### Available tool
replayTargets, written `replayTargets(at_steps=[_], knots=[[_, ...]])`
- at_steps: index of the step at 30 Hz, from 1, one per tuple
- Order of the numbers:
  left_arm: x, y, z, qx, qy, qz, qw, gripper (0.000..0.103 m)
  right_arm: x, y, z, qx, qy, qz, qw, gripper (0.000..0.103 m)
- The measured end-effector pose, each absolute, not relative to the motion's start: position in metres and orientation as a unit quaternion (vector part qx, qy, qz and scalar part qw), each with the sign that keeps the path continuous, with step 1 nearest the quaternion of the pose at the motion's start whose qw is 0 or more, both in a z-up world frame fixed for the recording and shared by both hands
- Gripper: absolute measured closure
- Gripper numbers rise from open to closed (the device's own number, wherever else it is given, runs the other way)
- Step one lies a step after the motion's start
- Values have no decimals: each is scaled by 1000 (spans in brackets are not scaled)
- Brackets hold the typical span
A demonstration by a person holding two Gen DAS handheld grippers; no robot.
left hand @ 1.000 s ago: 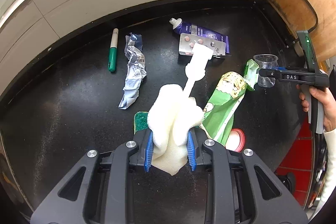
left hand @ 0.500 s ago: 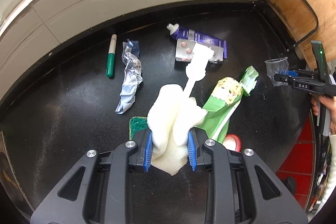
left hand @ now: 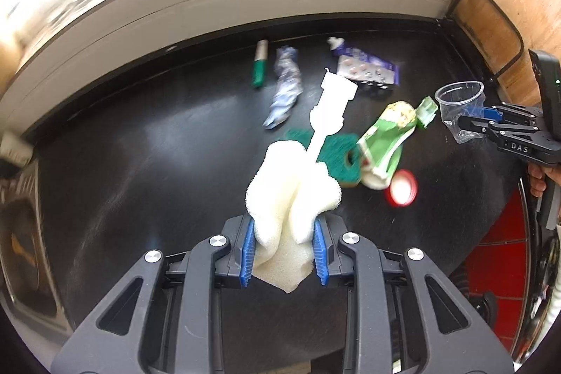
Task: Collect trash
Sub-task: 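Carry the foam block and clear cup over the yellow-rimmed bin with both grippers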
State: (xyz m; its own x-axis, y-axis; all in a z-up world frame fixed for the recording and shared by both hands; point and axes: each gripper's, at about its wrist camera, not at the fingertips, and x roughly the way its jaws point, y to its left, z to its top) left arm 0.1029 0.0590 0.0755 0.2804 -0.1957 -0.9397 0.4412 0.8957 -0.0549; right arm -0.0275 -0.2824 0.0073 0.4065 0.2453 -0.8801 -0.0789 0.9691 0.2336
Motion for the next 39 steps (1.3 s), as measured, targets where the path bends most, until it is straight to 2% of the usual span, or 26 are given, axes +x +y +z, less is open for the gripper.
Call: replayTargets(at_steps=[5, 10, 16, 21, 23, 27, 31, 35, 39], knots=[[21, 144, 76, 65, 558, -173, 809, 76, -47, -170, 30, 41, 513, 223, 828, 72], [-81, 243, 42, 3, 564, -106, 819, 76, -84, -38, 22, -16, 501, 342, 795, 72], [-166, 337, -14, -64, 594, -29, 802, 76, -133, 109, -18, -97, 509, 429, 740, 72], [-210, 383, -68, -80, 588, 21, 805, 76, -183, 199, -75, -145, 532, 494, 672, 72], [-220, 395, -102, -79, 586, 40, 806, 76, -199, 221, -107, -155, 546, 501, 653, 72], [-227, 422, -182, -202, 573, 49, 793, 76, -221, 256, -178, -191, 566, 479, 644, 72], [-223, 432, -233, -204, 592, 60, 777, 76, -227, 265, -248, -158, 622, 438, 630, 72], [-221, 441, -259, -201, 603, 63, 769, 76, -230, 264, -282, -133, 660, 408, 616, 72], [-216, 446, -281, -196, 614, 65, 762, 76, -210, 262, -280, -114, 650, 376, 651, 72]])
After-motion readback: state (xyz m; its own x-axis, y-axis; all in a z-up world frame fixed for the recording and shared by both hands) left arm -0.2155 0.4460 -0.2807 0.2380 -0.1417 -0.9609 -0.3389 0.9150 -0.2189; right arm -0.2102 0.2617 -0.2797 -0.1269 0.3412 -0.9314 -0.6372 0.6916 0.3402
